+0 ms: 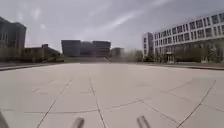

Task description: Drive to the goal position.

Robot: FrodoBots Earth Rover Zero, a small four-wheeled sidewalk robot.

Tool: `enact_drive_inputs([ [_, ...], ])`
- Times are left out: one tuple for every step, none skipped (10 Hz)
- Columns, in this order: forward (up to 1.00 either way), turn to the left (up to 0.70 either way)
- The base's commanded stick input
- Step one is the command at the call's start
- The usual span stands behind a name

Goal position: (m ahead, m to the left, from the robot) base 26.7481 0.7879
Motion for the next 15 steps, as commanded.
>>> enact_drive_inputs([
  [0.70,0.00],
  [0.70,0.00],
  [0.70,0.00],
  [0.70,0.00],
  [0.70,0.00],
  [0.70,0.00],
  [0.70,0.00],
  [0.70,0.00],
  [0.70,0.00],
  [0.70,0.00],
  [0.70,0.00],
  [0.70,0.00],
  [0.70,0.00],
  [0.70,0.00],
  [0.70,0.00],
])
